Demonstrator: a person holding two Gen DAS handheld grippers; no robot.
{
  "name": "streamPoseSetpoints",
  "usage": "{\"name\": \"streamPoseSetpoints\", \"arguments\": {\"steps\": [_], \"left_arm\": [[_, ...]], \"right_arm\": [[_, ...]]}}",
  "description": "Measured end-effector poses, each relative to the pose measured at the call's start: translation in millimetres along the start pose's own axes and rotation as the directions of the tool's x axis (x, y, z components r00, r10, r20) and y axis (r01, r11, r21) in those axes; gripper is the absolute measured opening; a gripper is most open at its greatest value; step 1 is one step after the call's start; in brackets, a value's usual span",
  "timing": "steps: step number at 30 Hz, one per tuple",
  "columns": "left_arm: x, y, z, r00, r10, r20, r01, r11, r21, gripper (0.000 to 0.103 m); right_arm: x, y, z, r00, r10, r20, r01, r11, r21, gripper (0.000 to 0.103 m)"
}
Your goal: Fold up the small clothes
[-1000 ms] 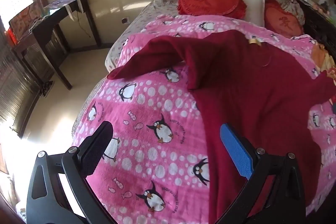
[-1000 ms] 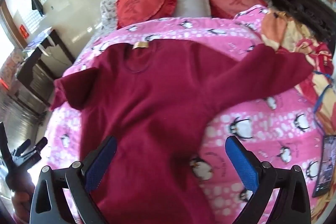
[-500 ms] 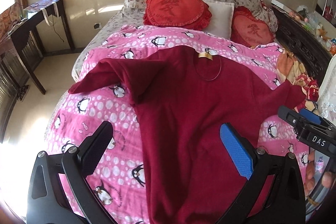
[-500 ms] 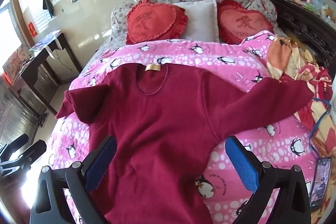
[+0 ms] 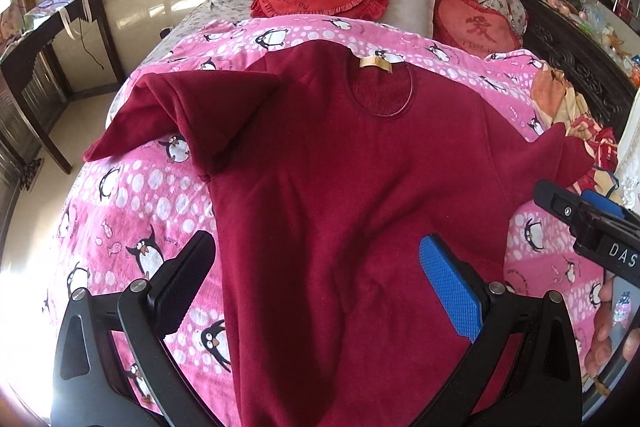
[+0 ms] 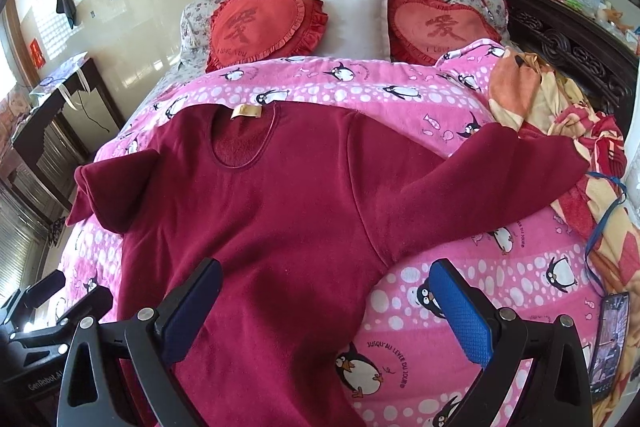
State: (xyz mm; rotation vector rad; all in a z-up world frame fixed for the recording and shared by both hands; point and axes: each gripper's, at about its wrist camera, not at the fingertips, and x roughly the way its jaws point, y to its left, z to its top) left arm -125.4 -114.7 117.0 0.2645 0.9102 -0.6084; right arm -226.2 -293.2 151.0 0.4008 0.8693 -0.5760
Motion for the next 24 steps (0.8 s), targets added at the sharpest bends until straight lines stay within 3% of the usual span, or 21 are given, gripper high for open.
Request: {"name": "streamPoseSetpoints", "arguments": {"steps": [11,24], "left_arm": [[29.8,10.4,-0.5,1.000,-0.012,-0.025,0.012,1.000,-0.026,0.103],[47.2,30.4,0.4,0.999,0.038,-0.036,-0.041,0.997,-0.065,0.103]], "right_arm": [[27.3,5.2,2.0,0.999,-0.030,-0.027,0.029,0.999,-0.017,0.103],[43.3,22.0,-1.2,0.999,-0.032,-0.044,0.029,0.998,-0.055,0.103]]}}
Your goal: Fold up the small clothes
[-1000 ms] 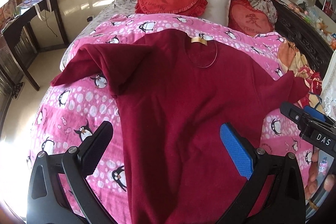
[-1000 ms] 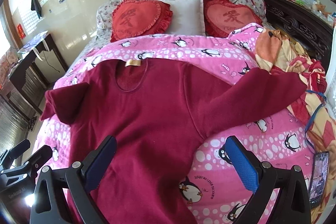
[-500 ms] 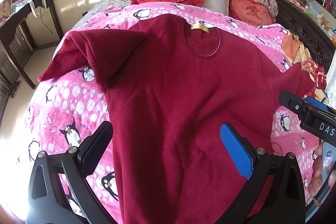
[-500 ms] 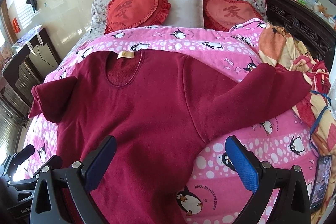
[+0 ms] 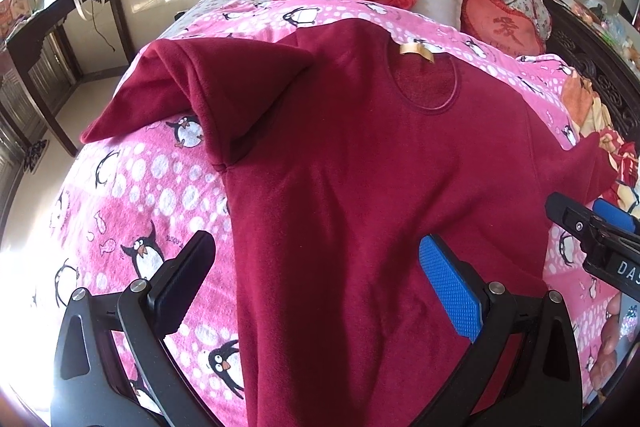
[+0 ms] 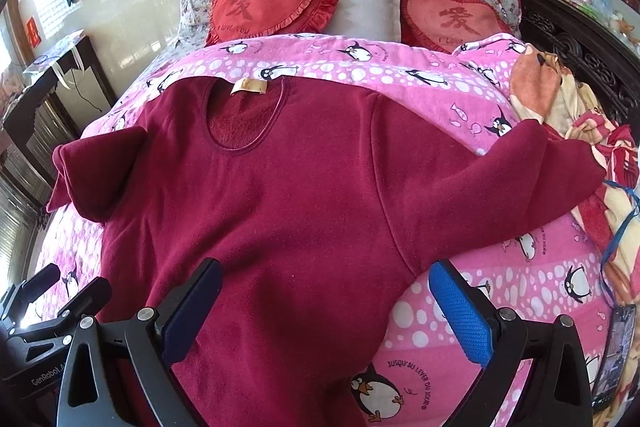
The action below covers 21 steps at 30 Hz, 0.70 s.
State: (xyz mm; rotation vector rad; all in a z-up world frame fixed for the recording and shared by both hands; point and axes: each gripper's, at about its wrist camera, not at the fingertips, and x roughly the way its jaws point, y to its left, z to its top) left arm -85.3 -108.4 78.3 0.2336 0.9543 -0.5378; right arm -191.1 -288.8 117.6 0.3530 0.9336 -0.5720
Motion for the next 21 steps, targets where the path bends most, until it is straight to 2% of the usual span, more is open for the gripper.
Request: {"name": "streamPoseSetpoints", "arguments": {"steps": [21], "left_arm": [[-0.9,5.6,8.0,1.000,0.000,0.004,0.000,1.000,-0.006,0.103]], "right_arm": [[2.8,2.5,2.4,1.000,-0.015,-0.014,0.015,1.000,-0.003,0.103]]}}
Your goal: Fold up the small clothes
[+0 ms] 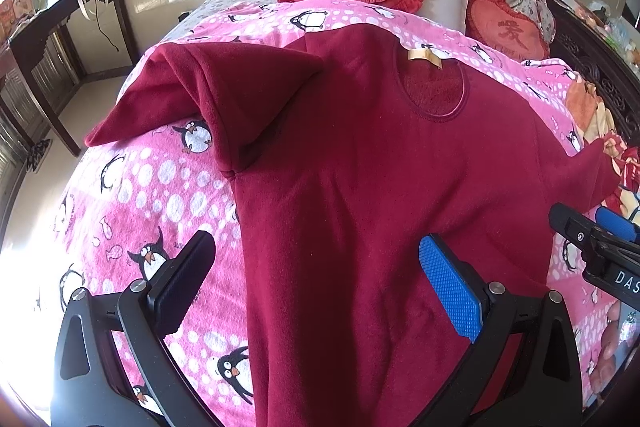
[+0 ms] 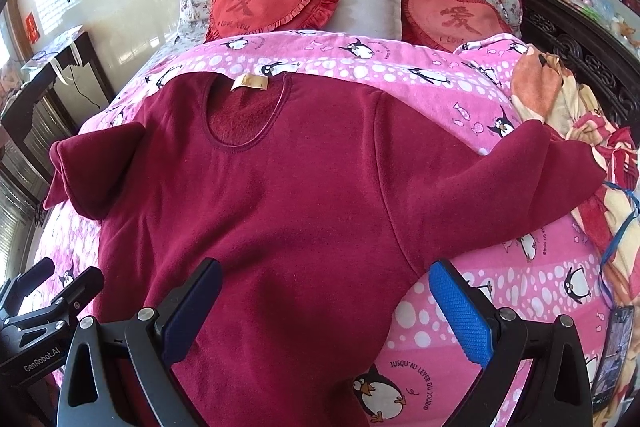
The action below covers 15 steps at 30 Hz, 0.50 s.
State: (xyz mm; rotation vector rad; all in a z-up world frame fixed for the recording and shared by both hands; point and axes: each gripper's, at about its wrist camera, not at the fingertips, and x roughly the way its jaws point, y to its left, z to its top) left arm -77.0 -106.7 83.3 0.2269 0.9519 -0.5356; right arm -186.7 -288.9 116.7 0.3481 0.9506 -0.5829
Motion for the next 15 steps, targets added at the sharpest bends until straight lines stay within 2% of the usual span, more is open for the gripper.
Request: {"name": "streamPoseSetpoints", "arguments": {"steps": [15], "left_arm": [[-2.5,2.7,4.2,1.000,-0.008,0.000,0.008,1.000,-0.024,0.103]], "right_arm": [[3.3,3.5,1.7,1.000,0.005,-0.008,-0.005,1.000,-0.008,0.103]]}}
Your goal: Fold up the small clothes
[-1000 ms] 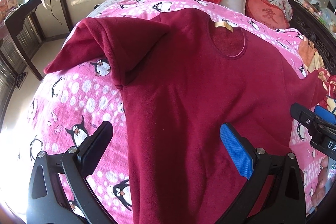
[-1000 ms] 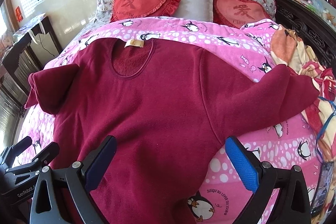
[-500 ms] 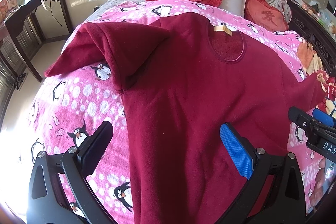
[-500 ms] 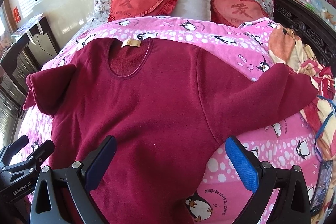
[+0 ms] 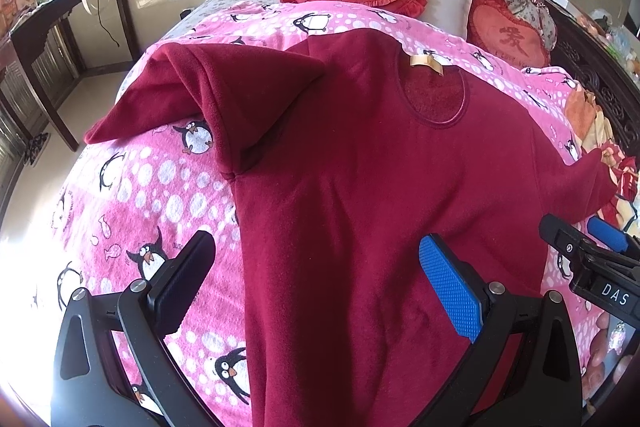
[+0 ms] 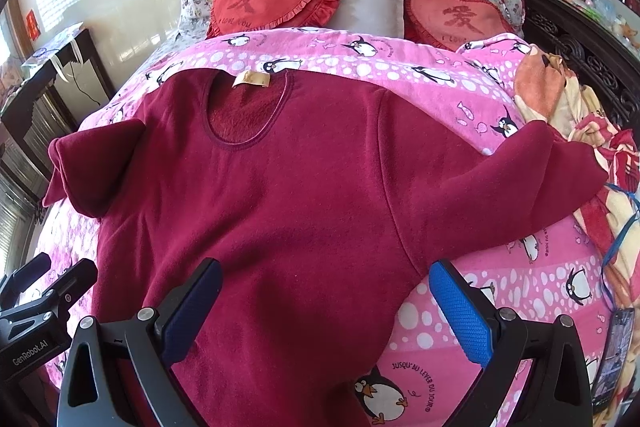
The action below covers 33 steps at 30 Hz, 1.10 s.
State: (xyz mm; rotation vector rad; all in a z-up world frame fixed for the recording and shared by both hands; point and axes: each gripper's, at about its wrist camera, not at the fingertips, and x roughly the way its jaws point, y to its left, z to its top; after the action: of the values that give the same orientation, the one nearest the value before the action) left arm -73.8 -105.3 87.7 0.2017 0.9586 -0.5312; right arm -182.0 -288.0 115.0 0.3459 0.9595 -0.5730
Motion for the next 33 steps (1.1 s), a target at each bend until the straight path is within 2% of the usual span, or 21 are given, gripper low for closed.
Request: {"name": "streamPoseSetpoints", "arguments": {"steps": [15,21,24,29,33], "left_arm": [[1.4,20.6,2.6,1.000,0.018,0.003,-0.018,0.999,-0.043,0.103],[3.0,52.9,9.6,1.000,0.028,0.006,-0.027,0.994,-0.109,0.103],[3.6,78.4,15.4,0.999,0.034,0.010,-0.032,0.987,-0.158,0.103],[4.2,138.4,30.0,0.997,0.076,0.032,-0.065,0.962,-0.265,0.103],[14.7,195.8,43.8,0.998,0.043,0.038,-0.023,0.908,-0.417,0.102]], "right_arm": [[7.7,13.9,0.1,1.000,0.011,-0.013,-0.011,1.000,-0.029,0.103],[13.8,36.2,4.7,0.997,0.069,-0.018,-0.070,0.995,-0.073,0.103],[17.0,55.7,10.3,0.991,0.129,-0.023,-0.131,0.986,-0.106,0.103],[20.2,98.7,16.1,0.981,0.193,-0.027,-0.195,0.962,-0.190,0.102],[27.8,121.5,14.5,0.977,0.207,-0.047,-0.212,0.950,-0.227,0.102]]}}
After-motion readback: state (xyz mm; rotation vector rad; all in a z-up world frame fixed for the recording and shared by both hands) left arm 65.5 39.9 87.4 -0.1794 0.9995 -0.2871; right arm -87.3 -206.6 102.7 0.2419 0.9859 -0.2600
